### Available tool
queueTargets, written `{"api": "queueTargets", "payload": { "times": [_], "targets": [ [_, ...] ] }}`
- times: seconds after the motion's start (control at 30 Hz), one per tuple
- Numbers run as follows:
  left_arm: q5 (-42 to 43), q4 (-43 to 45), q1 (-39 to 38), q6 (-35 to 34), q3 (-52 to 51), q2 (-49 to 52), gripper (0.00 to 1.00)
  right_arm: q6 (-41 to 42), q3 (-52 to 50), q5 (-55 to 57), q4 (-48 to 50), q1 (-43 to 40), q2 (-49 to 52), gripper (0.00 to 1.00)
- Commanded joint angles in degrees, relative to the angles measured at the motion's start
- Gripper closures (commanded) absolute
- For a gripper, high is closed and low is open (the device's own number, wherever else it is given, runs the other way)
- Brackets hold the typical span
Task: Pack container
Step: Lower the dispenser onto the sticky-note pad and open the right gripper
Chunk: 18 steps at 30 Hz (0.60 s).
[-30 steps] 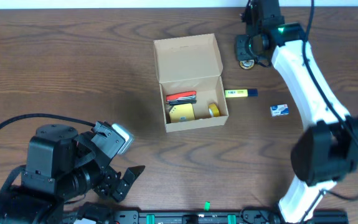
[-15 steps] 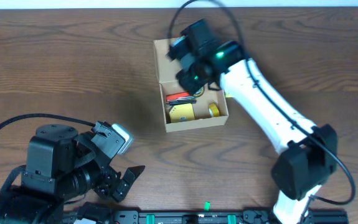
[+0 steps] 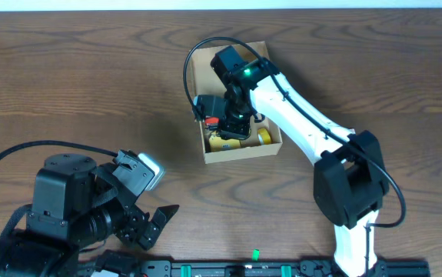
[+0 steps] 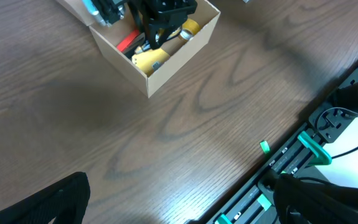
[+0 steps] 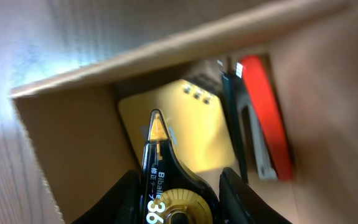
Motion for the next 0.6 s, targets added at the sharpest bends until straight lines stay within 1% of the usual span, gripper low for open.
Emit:
{"api": "queueTargets", "payload": {
  "times": [0.0,0.33,0.43,0.5,0.53,0.57],
  "targets": [
    [0.9,-0.2,0.1,0.3,1.0,-0.1,0.05,-5.0,0.2,-4.1,-0.2,0.0,2.0,0.99],
    [0.9,-0.2,0.1,0.3,1.0,-0.1,0.05,-4.9,0.1,-5.8,1.7,0.0,3.6,0.99],
    [0.9,-0.2,0.1,0.3,1.0,-0.1,0.05,-4.9,0.1,-5.8,1.8,0.0,3.8,0.92],
    [0.9,-0.2,0.1,0.3,1.0,-0.1,0.05,-4.9,0.1,-5.8,1.5,0.0,3.9,0.84],
    [0.8,-0.2,0.1,0.3,1.0,-0.1,0.05,-4.9,0.1,-5.8,1.4,0.0,3.9,0.78],
    [0.9,-0.2,0.1,0.3,1.0,-0.1,0.05,-4.9,0.0,-5.8,1.4,0.0,3.9,0.77]
  ]
}}
